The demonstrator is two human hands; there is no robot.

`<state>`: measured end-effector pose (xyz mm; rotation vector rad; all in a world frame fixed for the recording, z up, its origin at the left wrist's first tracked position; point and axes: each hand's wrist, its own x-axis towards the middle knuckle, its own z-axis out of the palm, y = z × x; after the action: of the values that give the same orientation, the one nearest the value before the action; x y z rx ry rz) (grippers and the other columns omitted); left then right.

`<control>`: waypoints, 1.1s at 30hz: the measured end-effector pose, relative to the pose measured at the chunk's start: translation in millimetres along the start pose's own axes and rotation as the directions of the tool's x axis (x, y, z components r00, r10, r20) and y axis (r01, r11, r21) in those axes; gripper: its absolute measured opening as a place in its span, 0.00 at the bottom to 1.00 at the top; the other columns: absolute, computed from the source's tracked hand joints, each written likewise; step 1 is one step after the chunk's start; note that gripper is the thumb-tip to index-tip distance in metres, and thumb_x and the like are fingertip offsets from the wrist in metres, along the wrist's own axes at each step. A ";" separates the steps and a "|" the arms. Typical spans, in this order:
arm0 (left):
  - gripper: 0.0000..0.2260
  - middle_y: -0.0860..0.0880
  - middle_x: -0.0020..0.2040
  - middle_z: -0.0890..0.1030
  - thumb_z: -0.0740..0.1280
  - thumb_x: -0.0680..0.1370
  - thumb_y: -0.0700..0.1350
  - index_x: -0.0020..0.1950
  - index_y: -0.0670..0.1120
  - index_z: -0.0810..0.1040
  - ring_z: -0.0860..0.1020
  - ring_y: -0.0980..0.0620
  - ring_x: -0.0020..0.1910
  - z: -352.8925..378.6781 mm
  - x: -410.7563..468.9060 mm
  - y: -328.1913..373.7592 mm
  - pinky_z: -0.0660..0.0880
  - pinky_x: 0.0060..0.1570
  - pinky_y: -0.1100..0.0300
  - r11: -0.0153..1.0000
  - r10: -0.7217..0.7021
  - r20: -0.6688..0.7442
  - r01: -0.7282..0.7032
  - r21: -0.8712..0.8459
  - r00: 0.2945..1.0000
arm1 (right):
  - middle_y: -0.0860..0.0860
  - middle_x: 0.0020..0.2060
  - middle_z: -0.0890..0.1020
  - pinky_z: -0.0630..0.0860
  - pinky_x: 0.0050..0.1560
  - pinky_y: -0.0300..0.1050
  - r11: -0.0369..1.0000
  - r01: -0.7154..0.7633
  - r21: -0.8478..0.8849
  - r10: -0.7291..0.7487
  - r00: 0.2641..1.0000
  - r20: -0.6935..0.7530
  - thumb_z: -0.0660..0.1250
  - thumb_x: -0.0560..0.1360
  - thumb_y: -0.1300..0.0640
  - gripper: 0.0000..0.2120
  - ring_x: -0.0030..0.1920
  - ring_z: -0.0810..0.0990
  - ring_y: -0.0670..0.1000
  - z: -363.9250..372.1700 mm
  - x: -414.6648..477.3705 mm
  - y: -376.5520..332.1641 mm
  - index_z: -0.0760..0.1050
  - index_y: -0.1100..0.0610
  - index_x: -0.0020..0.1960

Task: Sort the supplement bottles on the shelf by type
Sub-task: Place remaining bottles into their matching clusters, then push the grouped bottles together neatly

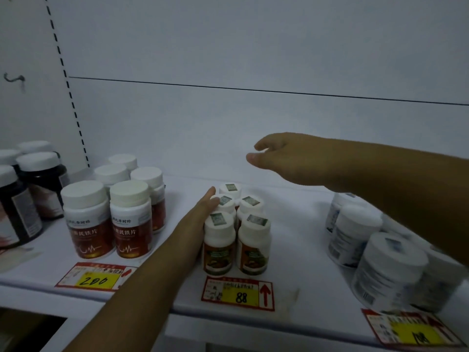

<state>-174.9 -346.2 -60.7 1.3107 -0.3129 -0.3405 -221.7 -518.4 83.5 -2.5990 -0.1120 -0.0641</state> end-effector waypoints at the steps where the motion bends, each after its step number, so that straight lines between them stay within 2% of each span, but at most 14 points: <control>1: 0.19 0.56 0.59 0.80 0.64 0.72 0.58 0.63 0.64 0.72 0.80 0.49 0.56 0.3 0.1 0.3 0.77 0.54 0.50 1.000 -0.005 0.019 0.005 -0.001 1.000 | 0.50 0.72 0.65 0.59 0.55 0.44 0.997 -0.001 0.081 0.005 0.999 -0.046 0.57 0.76 0.41 0.28 0.69 0.64 0.53 5.3 -4.4 -2.1 0.60 0.52 0.72; 3: 0.13 0.55 0.52 0.84 0.60 0.73 0.60 0.54 0.65 0.79 0.83 0.52 0.52 3.5 -0.2 2.9 0.79 0.45 0.56 1.000 -0.021 0.084 0.020 0.019 0.996 | 0.51 0.73 0.64 0.59 0.54 0.43 0.969 0.002 0.247 0.030 0.992 -0.124 0.57 0.76 0.41 0.29 0.67 0.66 0.53 24.1 -14.0 -3.9 0.59 0.52 0.73; 5: 0.15 0.52 0.50 0.85 0.57 0.75 0.62 0.51 0.61 0.82 0.83 0.50 0.51 6.5 1.3 3.2 0.78 0.47 0.54 0.999 -0.038 0.088 0.035 0.042 0.995 | 0.50 0.73 0.63 0.62 0.52 0.39 0.924 -0.008 0.381 0.082 0.981 -0.178 0.56 0.76 0.41 0.29 0.61 0.68 0.49 49.3 -23.4 -1.5 0.58 0.51 0.73; 7: 0.20 0.48 0.53 0.84 0.55 0.75 0.64 0.56 0.56 0.80 0.82 0.47 0.53 6.6 2.0 1.5 0.75 0.53 0.49 0.998 -0.054 0.085 0.051 0.034 0.995 | 0.49 0.73 0.63 0.61 0.53 0.40 0.888 -0.025 0.459 0.150 0.960 -0.238 0.55 0.77 0.43 0.27 0.61 0.66 0.46 73.0 -29.7 5.2 0.57 0.49 0.73; 10: 0.22 0.45 0.57 0.82 0.53 0.77 0.61 0.60 0.53 0.78 0.80 0.44 0.56 6.4 -1.1 1.8 0.73 0.59 0.46 0.997 -0.070 0.113 0.073 -0.026 0.991 | 0.48 0.73 0.63 0.60 0.55 0.41 0.812 -0.070 0.579 0.274 0.923 -0.272 0.55 0.78 0.44 0.25 0.62 0.64 0.45 98.3 -29.2 17.0 0.58 0.49 0.73; 13: 0.21 0.42 0.64 0.77 0.56 0.78 0.55 0.69 0.49 0.68 0.77 0.42 0.60 12.5 -3.7 4.7 0.72 0.60 0.46 0.998 -0.031 0.094 0.036 -0.056 0.995 | 0.48 0.68 0.68 0.65 0.52 0.38 0.707 -0.090 0.701 0.361 0.899 -0.248 0.57 0.77 0.45 0.24 0.55 0.69 0.41 113.6 -25.1 20.5 0.61 0.49 0.71; 16: 0.18 0.41 0.60 0.78 0.55 0.79 0.50 0.68 0.47 0.70 0.81 0.47 0.50 19.2 -2.7 6.5 0.78 0.47 0.55 0.996 0.023 0.113 -0.013 -0.083 0.993 | 0.45 0.57 0.72 0.68 0.40 0.36 0.689 -0.085 0.719 0.382 0.886 -0.262 0.59 0.76 0.48 0.21 0.46 0.71 0.36 117.1 -25.0 22.8 0.65 0.47 0.69; 18: 0.17 0.43 0.55 0.82 0.55 0.79 0.51 0.65 0.47 0.72 0.82 0.50 0.44 19.7 -1.3 5.1 0.79 0.37 0.60 0.997 0.018 0.105 -0.010 -0.079 0.994 | 0.44 0.53 0.73 0.69 0.39 0.36 0.687 -0.089 0.721 0.391 0.882 -0.264 0.58 0.77 0.48 0.19 0.46 0.72 0.37 116.3 -25.9 25.2 0.67 0.47 0.68; 22: 0.19 0.51 0.37 0.86 0.53 0.79 0.56 0.53 0.46 0.79 0.84 0.55 0.34 17.7 2.8 -0.1 0.76 0.26 0.66 0.996 0.028 0.075 -0.022 -0.083 0.997 | 0.43 0.53 0.73 0.68 0.40 0.36 0.680 -0.072 0.730 0.382 0.884 -0.268 0.57 0.77 0.47 0.19 0.47 0.72 0.36 118.2 -29.1 27.3 0.67 0.47 0.68; 25: 0.21 0.49 0.38 0.86 0.53 0.79 0.58 0.52 0.46 0.80 0.84 0.53 0.34 18.2 2.6 0.6 0.76 0.26 0.65 0.997 -0.003 0.087 0.009 -0.073 0.996 | 0.43 0.58 0.72 0.68 0.44 0.34 0.723 -0.067 0.687 0.351 0.893 -0.282 0.54 0.78 0.44 0.21 0.51 0.73 0.39 118.5 -31.8 27.6 0.65 0.48 0.69; 27: 0.22 0.47 0.39 0.87 0.53 0.78 0.58 0.52 0.46 0.80 0.84 0.52 0.35 19.2 -0.3 2.9 0.78 0.27 0.63 0.996 -0.031 0.090 0.038 -0.084 0.995 | 0.45 0.65 0.71 0.70 0.56 0.41 0.759 -0.081 0.646 0.333 0.901 -0.279 0.52 0.78 0.42 0.23 0.60 0.72 0.46 117.2 -32.6 28.4 0.64 0.49 0.70; 29: 0.22 0.45 0.45 0.86 0.53 0.78 0.59 0.54 0.47 0.80 0.85 0.48 0.42 19.7 -3.6 6.6 0.81 0.37 0.57 0.994 -0.081 0.046 0.084 -0.071 0.996 | 0.49 0.71 0.66 0.62 0.65 0.43 0.794 -0.087 0.602 0.306 0.913 -0.271 0.50 0.78 0.41 0.25 0.68 0.67 0.50 112.1 -34.6 26.4 0.60 0.49 0.72; 31: 0.23 0.45 0.50 0.85 0.53 0.78 0.60 0.57 0.48 0.79 0.83 0.46 0.49 21.1 -11.1 13.8 0.79 0.49 0.53 0.993 -0.108 0.039 0.109 -0.034 0.993 | 0.47 0.73 0.63 0.56 0.61 0.39 0.841 -0.059 0.538 0.257 0.919 -0.300 0.50 0.78 0.41 0.26 0.70 0.62 0.48 100.6 -37.8 22.6 0.57 0.48 0.73; 33: 0.18 0.55 0.44 0.86 0.52 0.79 0.60 0.52 0.53 0.78 0.84 0.58 0.41 27.0 -19.5 24.4 0.79 0.40 0.65 0.999 -0.042 0.017 0.041 0.028 0.999 | 0.46 0.73 0.62 0.55 0.60 0.37 0.880 0.000 0.475 0.200 0.907 -0.370 0.51 0.77 0.41 0.26 0.70 0.61 0.46 83.8 -41.4 18.4 0.57 0.48 0.73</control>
<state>-202.1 -356.6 -31.4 1.3432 -0.3065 -0.3841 -259.2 -493.8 -0.6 -2.0498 0.1492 -0.4839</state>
